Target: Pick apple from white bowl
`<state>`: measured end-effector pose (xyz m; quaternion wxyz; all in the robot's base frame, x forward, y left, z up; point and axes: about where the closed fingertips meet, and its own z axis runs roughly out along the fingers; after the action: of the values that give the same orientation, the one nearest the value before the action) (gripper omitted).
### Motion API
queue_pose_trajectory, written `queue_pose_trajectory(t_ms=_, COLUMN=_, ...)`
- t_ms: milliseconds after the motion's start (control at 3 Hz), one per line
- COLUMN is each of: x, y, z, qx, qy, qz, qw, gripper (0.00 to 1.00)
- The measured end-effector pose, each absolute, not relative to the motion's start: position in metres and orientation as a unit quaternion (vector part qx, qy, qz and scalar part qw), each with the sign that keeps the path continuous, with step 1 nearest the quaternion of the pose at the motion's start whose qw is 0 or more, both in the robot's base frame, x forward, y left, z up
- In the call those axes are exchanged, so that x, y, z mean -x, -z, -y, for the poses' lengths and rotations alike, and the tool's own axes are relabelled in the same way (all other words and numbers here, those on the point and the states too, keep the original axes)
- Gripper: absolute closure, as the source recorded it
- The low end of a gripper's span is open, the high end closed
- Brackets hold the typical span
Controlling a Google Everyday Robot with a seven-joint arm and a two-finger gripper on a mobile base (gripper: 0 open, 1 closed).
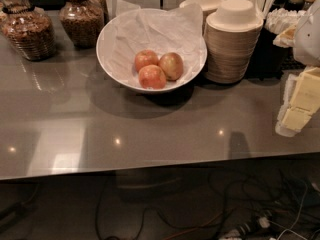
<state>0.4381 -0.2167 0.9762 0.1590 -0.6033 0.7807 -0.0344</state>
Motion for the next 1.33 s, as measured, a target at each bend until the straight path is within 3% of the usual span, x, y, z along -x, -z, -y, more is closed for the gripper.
queue_pose_trajectory(t_ms=667, x=-0.447, y=-0.977, z=0.207, qx=0.611, qy=0.028, qz=-0.768, qw=0.188, gripper=0.00)
queue_pose_trajectory(t_ms=1333, x=-0.491, y=-0.985, z=0.138, qx=0.660, qy=-0.016, qz=-0.702, qw=0.268, gripper=0.00)
